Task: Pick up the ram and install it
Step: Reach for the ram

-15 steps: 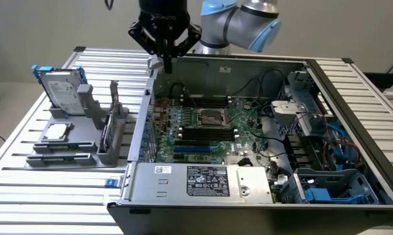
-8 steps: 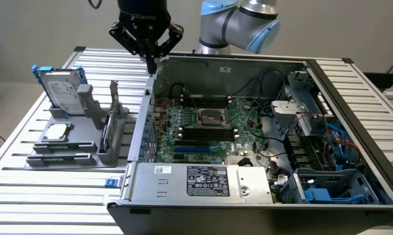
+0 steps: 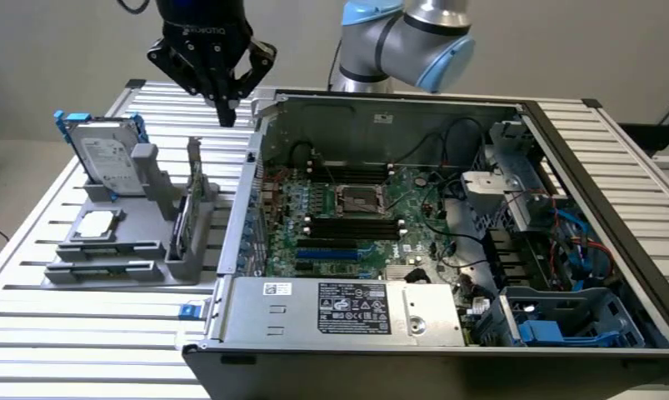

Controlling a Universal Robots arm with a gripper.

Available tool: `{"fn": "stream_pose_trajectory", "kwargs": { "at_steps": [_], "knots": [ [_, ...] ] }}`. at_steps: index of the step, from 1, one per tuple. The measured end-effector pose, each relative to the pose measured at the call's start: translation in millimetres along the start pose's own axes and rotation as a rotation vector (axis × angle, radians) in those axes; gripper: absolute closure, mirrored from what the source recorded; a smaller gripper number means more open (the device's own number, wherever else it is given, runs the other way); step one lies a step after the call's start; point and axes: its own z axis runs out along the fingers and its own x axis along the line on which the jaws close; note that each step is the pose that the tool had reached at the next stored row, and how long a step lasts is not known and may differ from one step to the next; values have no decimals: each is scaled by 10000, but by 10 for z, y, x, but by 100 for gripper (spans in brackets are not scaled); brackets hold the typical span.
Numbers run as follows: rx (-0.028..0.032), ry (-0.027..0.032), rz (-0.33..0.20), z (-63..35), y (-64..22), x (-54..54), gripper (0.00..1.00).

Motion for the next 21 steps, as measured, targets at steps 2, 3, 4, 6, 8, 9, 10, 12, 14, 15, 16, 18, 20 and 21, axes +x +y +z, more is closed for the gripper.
{"fn": "stream_pose_trajectory", "kwargs": {
  "at_steps": [2, 3, 4, 6, 8, 9, 10, 12, 14, 15, 16, 18, 20, 21],
  "knots": [
    [1, -2, -1, -3, -30, 88, 89],
    [1, -3, 0, -4, -45, 132, 89],
    [1, -5, -1, -5, -60, 176, 89],
    [5, -7, 0, -9, -91, 264, 89],
    [9, -9, -2, -12, -127, 354, 89],
    [9, -10, -2, -13, -146, 396, 89],
    [10, -10, -1, -15, -164, 433, 89],
    [11, -10, 0, -18, -205, 480, 89],
    [11, -10, -2, -21, -247, 524, 89],
    [11, -9, -1, -22, -271, 549, 89],
    [10, -11, -1, -23, -292, 573, 89],
    [10, -10, 0, -26, -335, 623, 89],
    [11, -10, -1, -28, -378, 679, 89],
    [11, -10, -1, -28, -399, 713, 89]
  ]
}}
